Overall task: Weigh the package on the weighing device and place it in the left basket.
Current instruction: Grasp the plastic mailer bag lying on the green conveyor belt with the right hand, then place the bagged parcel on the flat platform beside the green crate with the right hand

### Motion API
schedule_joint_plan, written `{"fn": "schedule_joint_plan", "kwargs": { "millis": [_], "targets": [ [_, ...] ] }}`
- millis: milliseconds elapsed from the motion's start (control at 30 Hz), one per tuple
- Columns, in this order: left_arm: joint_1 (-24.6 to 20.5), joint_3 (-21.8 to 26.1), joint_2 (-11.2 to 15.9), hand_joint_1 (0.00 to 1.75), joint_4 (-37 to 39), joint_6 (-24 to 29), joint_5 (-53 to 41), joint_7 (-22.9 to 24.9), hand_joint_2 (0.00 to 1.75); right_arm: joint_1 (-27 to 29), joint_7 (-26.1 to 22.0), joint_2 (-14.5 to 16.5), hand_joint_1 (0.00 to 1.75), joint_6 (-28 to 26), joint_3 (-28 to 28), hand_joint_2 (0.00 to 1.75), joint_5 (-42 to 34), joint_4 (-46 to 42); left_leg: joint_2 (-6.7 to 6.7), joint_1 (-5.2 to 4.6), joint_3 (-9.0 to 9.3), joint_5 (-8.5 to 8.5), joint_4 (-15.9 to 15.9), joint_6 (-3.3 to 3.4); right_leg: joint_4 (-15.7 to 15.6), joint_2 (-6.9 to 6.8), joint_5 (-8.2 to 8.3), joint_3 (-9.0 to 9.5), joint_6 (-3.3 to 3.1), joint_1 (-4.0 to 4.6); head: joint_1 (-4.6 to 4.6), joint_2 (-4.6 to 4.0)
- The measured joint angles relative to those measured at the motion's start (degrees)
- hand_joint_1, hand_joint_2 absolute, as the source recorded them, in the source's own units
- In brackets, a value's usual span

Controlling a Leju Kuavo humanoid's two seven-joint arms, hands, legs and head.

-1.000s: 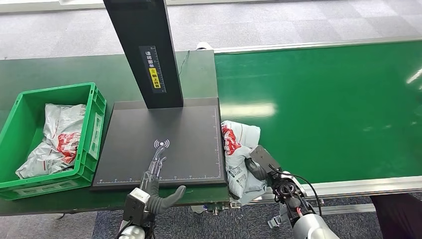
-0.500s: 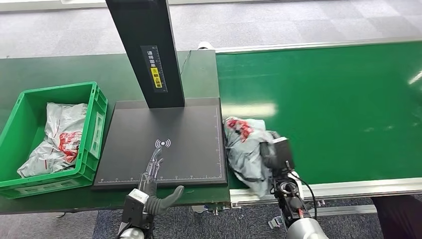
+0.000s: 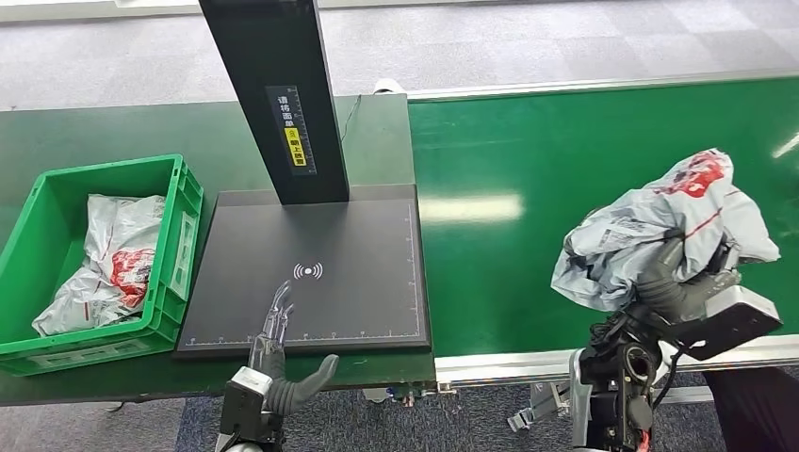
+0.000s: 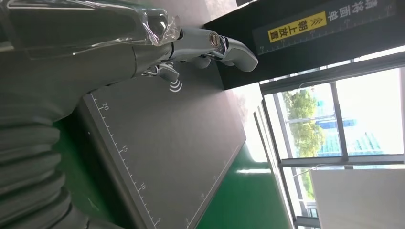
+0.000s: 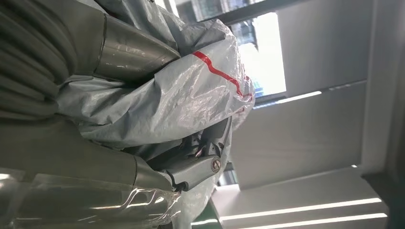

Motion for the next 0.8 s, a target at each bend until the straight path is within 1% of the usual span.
{"fn": "schedule_joint_plan", "kwargs": {
  "millis": [100,167,267,367,467,533,667,800],
  "targets": [
    [0.1,0.0,0.0,0.0,-0.6,0.0,0.0,0.3,1.75,0.8,0.0,1.2,1.75,0.4,-0.8,1.75,0.3,-5.4,0.01,0.0,0.02,0.01,0.0,0.0,0.0,0.0,0.0,0.04,0.0,0.0,-0.01,0.0],
    [0.1,0.0,0.0,0.0,-0.8,0.0,-0.1,0.4,1.75,1.0,0.4,1.6,1.75,2.2,-0.2,1.75,1.5,-7.0,0.03,0.0,0.03,0.01,0.0,0.01,0.0,0.02,0.01,0.07,0.0,0.0,0.0,0.0],
    [-0.1,0.0,0.0,0.0,-0.8,-0.5,-0.3,0.4,1.75,0.5,1.6,0.9,1.75,6.5,4.0,1.75,7.5,-5.1,0.16,0.0,0.05,0.0,0.0,0.0,0.0,0.12,0.02,0.08,-0.02,0.0,0.0,0.0],
    [-0.8,-0.2,0.0,0.0,-0.4,-1.3,-0.6,0.1,1.75,-2.0,2.3,-0.1,1.75,11.7,10.3,1.75,13.3,1.8,0.26,0.01,0.14,0.02,0.0,0.01,0.0,0.21,0.05,0.08,-0.04,0.01,-0.01,0.0],
    [-1.6,-0.4,0.0,0.0,0.4,-2.0,-0.7,-0.4,1.75,-5.2,2.8,-1.0,1.75,17.1,15.8,1.75,16.7,9.5,0.2,0.03,0.13,0.06,0.0,0.01,0.0,0.18,0.05,0.09,-0.04,0.02,-0.01,0.0],
    [-2.3,-0.4,0.0,0.0,1.0,-2.5,-0.8,-0.7,1.75,-7.4,2.9,-1.4,1.75,19.6,18.6,1.75,19.1,14.5,0.15,0.03,0.1,0.07,0.0,0.0,0.0,0.17,0.06,0.09,-0.04,0.03,-0.01,0.0],
    [-3.6,-0.6,0.0,0.0,2.5,-3.2,-0.9,-1.2,1.75,-14.0,3.7,-1.7,1.75,24.0,23.1,1.75,22.1,26.8,0.08,0.03,0.06,0.08,0.0,0.0,0.1,0.11,0.06,0.05,-0.03,0.02,-0.01,0.0],
    [-4.5,-0.6,0.1,0.0,4.0,-3.4,-0.7,-1.8,1.75,-20.8,6.1,-1.8,1.75,27.0,25.3,1.75,22.6,38.7,0.01,0.02,0.03,0.08,0.0,0.0,0.1,0.03,0.06,0.05,-0.03,0.02,0.0,0.0]
  ]
}}
